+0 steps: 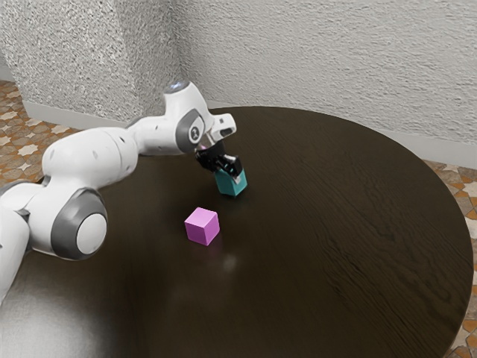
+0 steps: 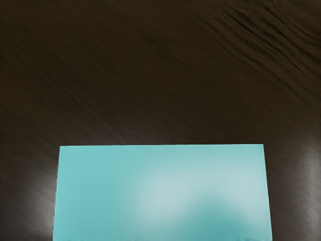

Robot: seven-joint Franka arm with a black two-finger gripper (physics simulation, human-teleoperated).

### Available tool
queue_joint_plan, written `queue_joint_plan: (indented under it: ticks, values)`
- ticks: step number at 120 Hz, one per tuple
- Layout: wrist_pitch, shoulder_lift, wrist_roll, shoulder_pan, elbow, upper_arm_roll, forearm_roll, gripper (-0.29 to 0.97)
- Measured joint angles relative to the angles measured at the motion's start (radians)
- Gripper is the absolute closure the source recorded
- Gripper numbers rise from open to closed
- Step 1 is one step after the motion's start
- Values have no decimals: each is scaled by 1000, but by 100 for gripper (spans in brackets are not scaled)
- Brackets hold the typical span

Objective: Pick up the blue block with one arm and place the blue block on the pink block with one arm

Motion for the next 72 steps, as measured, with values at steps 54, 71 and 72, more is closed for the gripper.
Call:
queue_joint_plan:
  ticks: [54, 71, 72]
  values:
    - [2, -475, -35, -269, -581, 244, -11, 36]
    - [10, -561, -50, -371, -729, 350, -30, 37]
    - [11, -563, -51, -377, -734, 356, -31, 37]
